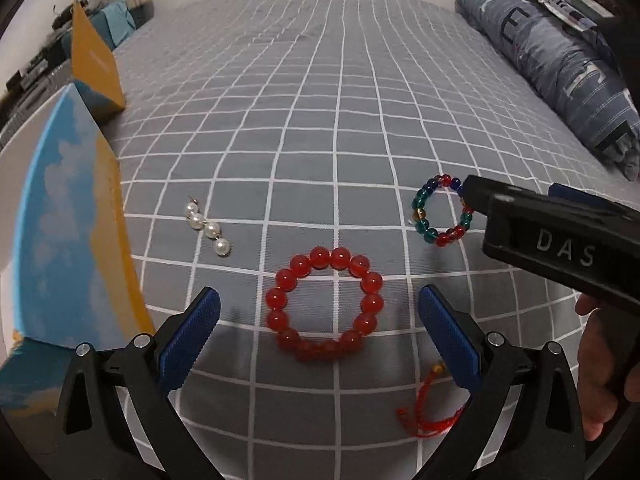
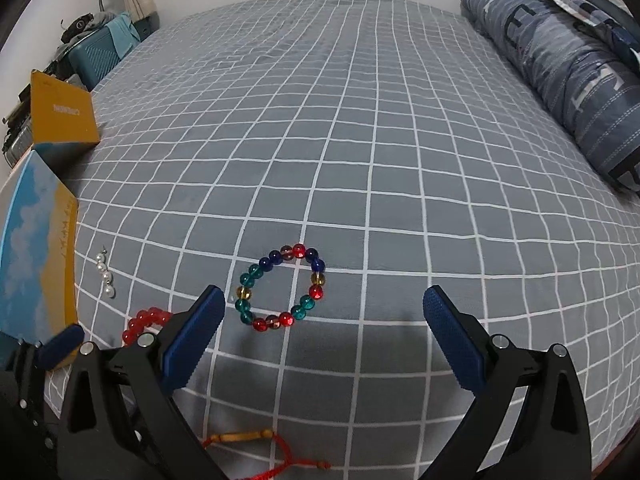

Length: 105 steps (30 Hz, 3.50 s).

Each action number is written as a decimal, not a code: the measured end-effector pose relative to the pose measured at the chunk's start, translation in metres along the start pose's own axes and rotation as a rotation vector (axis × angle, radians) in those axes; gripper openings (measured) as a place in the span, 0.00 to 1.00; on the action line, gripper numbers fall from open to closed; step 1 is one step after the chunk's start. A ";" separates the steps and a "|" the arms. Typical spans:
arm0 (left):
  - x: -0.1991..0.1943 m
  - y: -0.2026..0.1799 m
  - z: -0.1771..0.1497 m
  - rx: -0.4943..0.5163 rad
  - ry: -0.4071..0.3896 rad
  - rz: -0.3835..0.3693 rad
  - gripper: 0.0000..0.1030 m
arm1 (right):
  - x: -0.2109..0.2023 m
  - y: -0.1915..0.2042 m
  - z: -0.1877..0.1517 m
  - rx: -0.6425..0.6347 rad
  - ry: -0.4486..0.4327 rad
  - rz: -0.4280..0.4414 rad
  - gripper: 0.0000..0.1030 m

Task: Organize jewelry
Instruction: 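Grasp the red bead bracelet with the left tool while the right tool grasps the multicolour bracelet, then lift and carry the red bead and multicolour bracelets with both tools over the box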

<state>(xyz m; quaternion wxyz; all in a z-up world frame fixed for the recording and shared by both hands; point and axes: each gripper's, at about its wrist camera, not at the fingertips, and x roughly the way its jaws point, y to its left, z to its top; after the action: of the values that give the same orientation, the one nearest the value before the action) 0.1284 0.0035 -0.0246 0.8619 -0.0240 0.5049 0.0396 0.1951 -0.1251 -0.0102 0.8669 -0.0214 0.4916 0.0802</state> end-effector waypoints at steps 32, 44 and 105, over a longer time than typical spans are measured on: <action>0.034 0.012 -0.004 -0.041 0.079 -0.082 0.13 | 0.060 0.019 -0.003 -0.006 0.113 0.054 0.18; 0.024 0.012 0.000 -0.030 0.050 -0.087 0.12 | 0.051 0.016 -0.009 0.009 0.100 0.059 0.18; -0.132 0.089 0.010 -0.129 -0.216 0.005 0.13 | -0.099 0.087 -0.006 -0.100 -0.224 0.070 0.09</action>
<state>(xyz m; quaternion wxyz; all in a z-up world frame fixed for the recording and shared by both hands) 0.0643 0.0875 0.0951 0.9078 -0.0739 0.4058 0.0763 0.1264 -0.0518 0.0755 0.9109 -0.0386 0.3875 0.1366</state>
